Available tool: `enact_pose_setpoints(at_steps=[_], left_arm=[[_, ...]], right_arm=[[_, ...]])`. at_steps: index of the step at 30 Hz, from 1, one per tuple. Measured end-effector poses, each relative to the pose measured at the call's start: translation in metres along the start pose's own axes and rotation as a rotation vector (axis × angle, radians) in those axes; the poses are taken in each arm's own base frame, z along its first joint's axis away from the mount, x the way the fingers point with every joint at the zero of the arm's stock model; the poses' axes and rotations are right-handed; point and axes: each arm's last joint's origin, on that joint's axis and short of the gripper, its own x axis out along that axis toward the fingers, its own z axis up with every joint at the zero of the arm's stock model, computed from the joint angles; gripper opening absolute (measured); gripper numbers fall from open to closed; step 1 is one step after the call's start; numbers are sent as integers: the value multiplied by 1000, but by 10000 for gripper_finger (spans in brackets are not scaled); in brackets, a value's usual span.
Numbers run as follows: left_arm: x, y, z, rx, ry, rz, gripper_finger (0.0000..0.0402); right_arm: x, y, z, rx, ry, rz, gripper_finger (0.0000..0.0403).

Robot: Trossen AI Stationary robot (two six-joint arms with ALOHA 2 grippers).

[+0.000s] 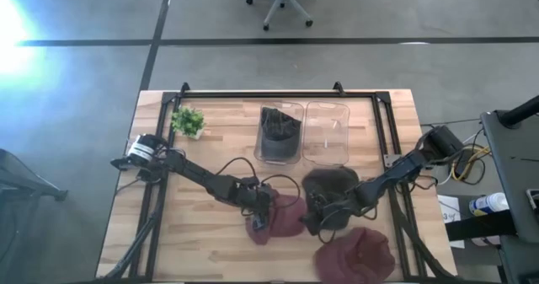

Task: Pick & Place hat
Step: Put the red cap into the right transparent bin

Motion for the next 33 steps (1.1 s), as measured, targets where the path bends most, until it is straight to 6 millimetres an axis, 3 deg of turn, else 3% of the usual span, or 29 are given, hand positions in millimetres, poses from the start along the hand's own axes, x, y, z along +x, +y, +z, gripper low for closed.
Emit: enact_pose_setpoints(at_steps=[7,21,27,30,33], left_arm=[[-1,-2,-1,-5,-11,-15,151],[-4,-10,10,-17,-97,-79,151],[-6,-7,5,-4,-45,-43,151],[-17,-7,4,3,-15,-26,151],[-42,-9,8,6,-23,-25,151]], right_arm=[[-17,25,13,-43,-56,95,16],[-4,36,28,-45,-97,118,81],[-7,34,30,-66,-91,83,22],[-9,34,30,-89,-63,62,15],[-15,39,32,-167,-10,39,14]])
